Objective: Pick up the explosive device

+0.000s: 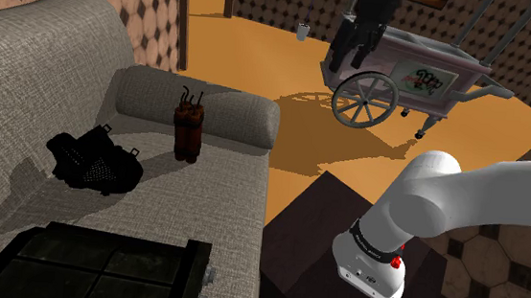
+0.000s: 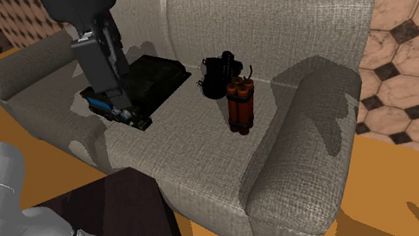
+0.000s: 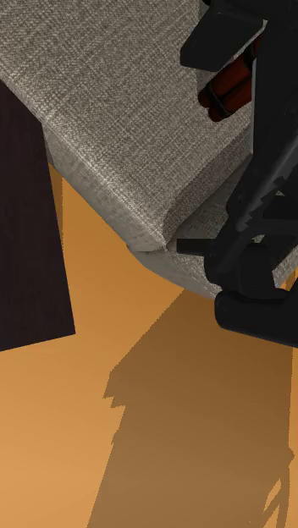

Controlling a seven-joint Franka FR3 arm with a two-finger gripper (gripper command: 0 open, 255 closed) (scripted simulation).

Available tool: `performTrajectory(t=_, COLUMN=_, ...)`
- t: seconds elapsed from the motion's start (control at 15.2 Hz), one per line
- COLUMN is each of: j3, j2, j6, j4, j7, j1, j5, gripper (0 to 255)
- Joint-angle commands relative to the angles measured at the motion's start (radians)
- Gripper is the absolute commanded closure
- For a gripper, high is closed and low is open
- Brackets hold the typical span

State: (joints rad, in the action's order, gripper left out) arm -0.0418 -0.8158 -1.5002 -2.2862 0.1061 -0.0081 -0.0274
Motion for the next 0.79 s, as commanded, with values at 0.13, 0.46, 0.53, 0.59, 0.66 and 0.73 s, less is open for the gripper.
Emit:
performTrajectory(t=0.13, j3=0.023, j2=0.052, j6=-0.048, j4=0.001, j7=0.034, j1=0.006, j5=0.020, gripper=0)
performTrajectory(t=0.46, j3=0.077, j2=0.198, j6=-0.160, j4=0.028, j7=0.116, j1=0.017, j5=0.062, gripper=0)
performTrajectory(t=0.53, j3=0.087, j2=0.229, j6=-0.182, j4=0.038, j7=0.131, j1=0.020, j5=0.069, gripper=0)
performTrajectory(t=0.59, j3=0.097, j2=0.262, j6=-0.202, j4=0.048, j7=0.147, j1=0.022, j5=0.075, gripper=0)
performTrajectory(t=0.66, j3=0.107, j2=0.294, j6=-0.222, j4=0.061, j7=0.162, j1=0.024, j5=0.080, gripper=0)
performTrajectory(t=0.73, j3=0.117, j2=0.328, j6=-0.241, j4=0.074, j7=0.178, j1=0.025, j5=0.085, gripper=0)
